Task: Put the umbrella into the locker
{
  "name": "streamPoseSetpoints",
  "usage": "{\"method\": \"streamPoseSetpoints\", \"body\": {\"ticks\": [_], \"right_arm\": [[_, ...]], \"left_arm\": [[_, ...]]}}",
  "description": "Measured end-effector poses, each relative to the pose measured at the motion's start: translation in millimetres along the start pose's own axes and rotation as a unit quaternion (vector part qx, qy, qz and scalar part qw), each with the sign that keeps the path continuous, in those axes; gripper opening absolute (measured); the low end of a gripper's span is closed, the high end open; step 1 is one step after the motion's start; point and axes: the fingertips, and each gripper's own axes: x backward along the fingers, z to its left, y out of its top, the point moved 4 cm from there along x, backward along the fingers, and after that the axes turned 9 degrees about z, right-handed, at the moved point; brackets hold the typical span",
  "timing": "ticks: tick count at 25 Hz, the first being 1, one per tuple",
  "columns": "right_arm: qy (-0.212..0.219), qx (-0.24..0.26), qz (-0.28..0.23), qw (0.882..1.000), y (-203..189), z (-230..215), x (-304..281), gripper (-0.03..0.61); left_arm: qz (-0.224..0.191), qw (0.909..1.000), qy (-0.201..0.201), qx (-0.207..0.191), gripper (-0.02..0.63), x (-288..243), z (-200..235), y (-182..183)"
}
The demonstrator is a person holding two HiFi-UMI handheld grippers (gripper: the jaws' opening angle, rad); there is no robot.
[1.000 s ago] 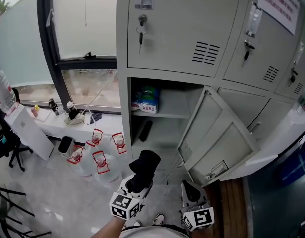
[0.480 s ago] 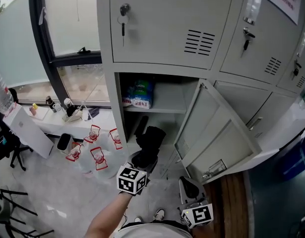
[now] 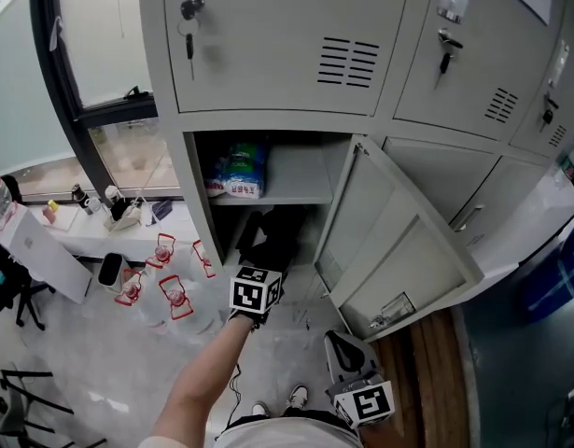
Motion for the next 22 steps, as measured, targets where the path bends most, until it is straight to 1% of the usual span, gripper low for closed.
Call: {"method": "streamPoseSetpoints", "body": {"ticks": [4,8,13,19,22], "right_arm": [[0.000,0.004,0.002,1.000,-1,-1,0,0.015],[0.000,0.003,0.007,1.000,-1,-3,-2,0.015],[-0.001,0.009,0.010,1.000,-1,-3,-2,0.015],[-0.003,-0.002,0.025,1.000,-4,-4,1,0.015],[-0.006,-0.002,0.031,0.999,-8,-5,4,0.015]], "left_arm": [[0.016,0.9998,0.012,-0.007,0.242,-23,10,12],[0.031,0.9988,0.029,-0.026,0.244,-43,18,25],[0.048,0.9974,0.051,-0.019,0.244,-67,28,35],[0.066,0.9940,0.071,-0.050,0.247,-96,28,45],[0.105,0.9906,0.082,-0.034,0.251,-106,28,44]]}}
